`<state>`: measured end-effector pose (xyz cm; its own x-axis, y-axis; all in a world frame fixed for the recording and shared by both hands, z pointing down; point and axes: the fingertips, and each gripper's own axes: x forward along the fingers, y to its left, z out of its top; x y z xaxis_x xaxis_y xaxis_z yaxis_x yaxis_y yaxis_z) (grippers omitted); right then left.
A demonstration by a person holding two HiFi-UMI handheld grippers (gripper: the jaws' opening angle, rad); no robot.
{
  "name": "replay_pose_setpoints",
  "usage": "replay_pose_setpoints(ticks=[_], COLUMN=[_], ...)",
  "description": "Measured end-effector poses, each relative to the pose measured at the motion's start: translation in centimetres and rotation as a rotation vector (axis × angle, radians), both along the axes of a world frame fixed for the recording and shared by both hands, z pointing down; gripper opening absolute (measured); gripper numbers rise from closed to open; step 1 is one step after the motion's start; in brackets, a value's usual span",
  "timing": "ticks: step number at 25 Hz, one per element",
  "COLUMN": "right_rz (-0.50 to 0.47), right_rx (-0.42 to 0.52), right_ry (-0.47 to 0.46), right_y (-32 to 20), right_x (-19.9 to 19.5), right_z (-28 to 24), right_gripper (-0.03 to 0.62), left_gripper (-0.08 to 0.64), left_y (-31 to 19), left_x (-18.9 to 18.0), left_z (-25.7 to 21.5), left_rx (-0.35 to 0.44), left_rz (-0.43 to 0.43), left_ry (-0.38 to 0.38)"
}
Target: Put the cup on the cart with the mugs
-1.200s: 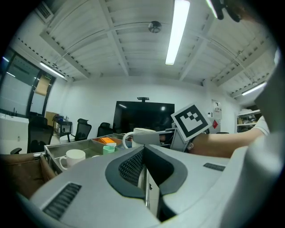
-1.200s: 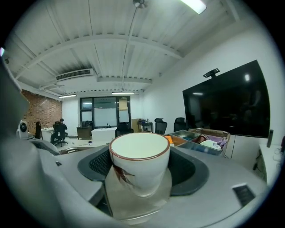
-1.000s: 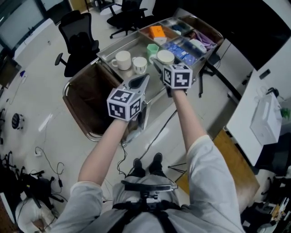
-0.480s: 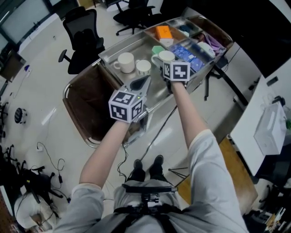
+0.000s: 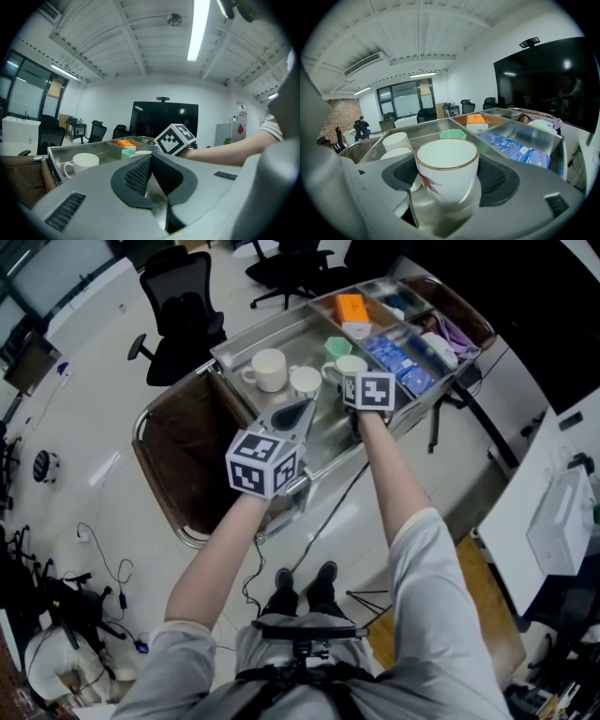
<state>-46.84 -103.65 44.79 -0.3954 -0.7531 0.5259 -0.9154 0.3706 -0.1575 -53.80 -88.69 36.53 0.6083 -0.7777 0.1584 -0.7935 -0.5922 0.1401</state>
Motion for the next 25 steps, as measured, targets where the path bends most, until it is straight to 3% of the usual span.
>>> replay_pose_setpoints(ticks=[16, 22, 25], right_rz=[-0.062, -0.032, -0.046], right_rx=[-0.067, -0.082, -0.065], right_ry=[0.053, 0.054, 0.031], right_y=[0.0, -0.2, -0.2], right_x=[-1.2, -0.8, -0.9], right_z=[2.1, 2.1, 1.6], right_gripper=[0.393, 0.399, 0.435], left_gripper=[0.005, 0.005, 0.005], left_y=[0.2, 0.3, 0.3], left_x=[0.4, 0.0, 0.2], left_z=[1.1, 1.2, 1.4], left_rx=[-0.014, -0.018, -0.02], left_rz=[-0.004, -0.013, -0.011], left_ry=[-0.008, -0.005, -0.006])
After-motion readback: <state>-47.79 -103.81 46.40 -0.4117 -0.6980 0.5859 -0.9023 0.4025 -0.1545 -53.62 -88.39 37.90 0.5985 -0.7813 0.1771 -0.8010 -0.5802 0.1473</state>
